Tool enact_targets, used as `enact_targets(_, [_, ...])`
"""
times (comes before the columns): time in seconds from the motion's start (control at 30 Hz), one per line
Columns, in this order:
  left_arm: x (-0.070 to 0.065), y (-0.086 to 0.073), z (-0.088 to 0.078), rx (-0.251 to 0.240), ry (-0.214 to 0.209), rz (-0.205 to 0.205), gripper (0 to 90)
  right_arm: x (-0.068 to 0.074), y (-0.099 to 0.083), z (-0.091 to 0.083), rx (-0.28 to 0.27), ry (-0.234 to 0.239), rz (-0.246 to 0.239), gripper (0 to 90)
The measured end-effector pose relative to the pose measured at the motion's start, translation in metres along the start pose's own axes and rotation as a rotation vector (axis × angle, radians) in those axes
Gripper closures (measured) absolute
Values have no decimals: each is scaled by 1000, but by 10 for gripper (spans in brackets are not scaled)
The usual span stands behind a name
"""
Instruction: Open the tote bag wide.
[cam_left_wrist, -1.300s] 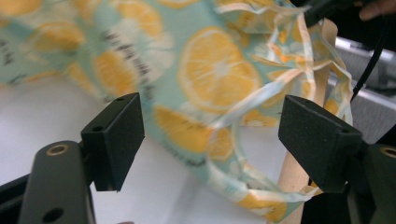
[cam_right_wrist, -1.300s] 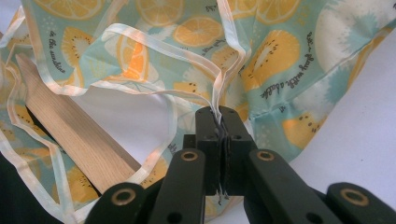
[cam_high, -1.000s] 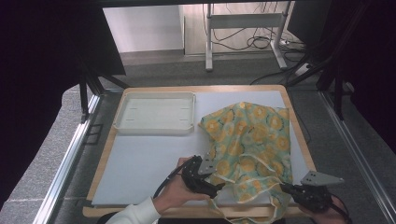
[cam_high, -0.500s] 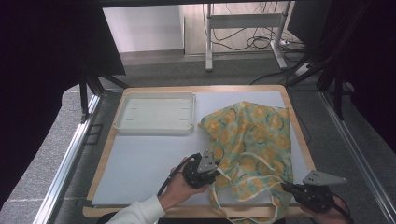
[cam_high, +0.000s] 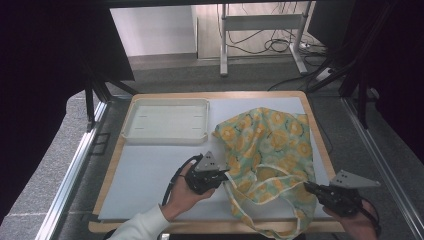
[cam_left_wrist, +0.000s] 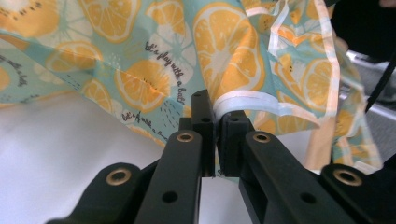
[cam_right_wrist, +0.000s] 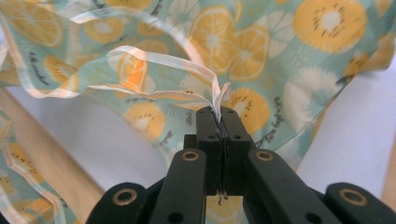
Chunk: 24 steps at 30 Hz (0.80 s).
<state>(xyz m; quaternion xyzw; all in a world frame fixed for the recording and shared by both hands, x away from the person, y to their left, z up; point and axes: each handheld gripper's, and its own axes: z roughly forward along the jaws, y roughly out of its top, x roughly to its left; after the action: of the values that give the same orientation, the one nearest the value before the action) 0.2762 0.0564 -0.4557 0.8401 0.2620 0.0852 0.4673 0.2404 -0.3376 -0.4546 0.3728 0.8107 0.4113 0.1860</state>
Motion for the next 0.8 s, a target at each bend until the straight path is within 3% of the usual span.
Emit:
enact_targets(0.23, [8, 11, -15, -33, -3, -27, 878, -11, 28, -6, -51, -31, -9, 881])
enact_targets(0.8, [31, 32, -38, -79, 5, -71, 878, -19, 86, -15, -132, -30, -55, 881])
